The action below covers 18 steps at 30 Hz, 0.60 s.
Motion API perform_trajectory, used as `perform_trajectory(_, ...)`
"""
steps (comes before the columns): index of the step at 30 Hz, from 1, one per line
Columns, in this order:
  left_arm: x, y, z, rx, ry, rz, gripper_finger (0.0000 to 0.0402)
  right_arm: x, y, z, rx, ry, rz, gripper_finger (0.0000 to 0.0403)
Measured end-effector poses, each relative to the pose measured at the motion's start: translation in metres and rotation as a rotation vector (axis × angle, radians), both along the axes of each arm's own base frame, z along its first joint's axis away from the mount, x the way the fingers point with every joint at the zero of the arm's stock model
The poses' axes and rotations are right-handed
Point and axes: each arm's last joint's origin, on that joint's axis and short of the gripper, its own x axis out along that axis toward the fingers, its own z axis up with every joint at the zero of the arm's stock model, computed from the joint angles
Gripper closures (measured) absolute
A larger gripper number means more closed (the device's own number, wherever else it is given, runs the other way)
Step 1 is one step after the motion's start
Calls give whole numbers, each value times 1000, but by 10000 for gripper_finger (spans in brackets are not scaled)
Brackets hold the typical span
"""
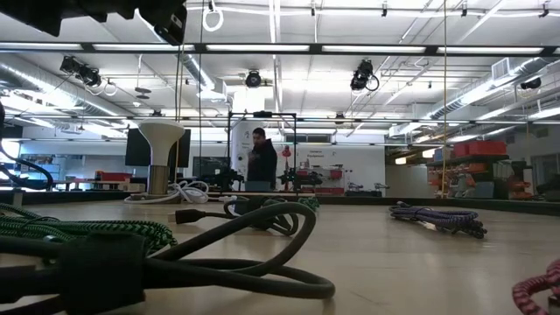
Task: Pick & Place USB Port
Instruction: Put the black violet charger cable into the yellow bin
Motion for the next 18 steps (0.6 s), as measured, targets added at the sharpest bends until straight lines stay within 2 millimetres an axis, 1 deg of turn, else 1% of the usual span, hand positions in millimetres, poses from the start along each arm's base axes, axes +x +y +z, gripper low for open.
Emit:
perform_trajectory(7,0,0,-2,-4,21,0,259,-1,-2,-2,-24,22,13,393)
perform_trajectory(13,0,0,-2,-5,21,-1,259,2,1,-11,-50,25,58,390)
perform_trajectory(18,0,0,-2,-5,22,-1,259,3,1,-13,-71,-4,72,377)
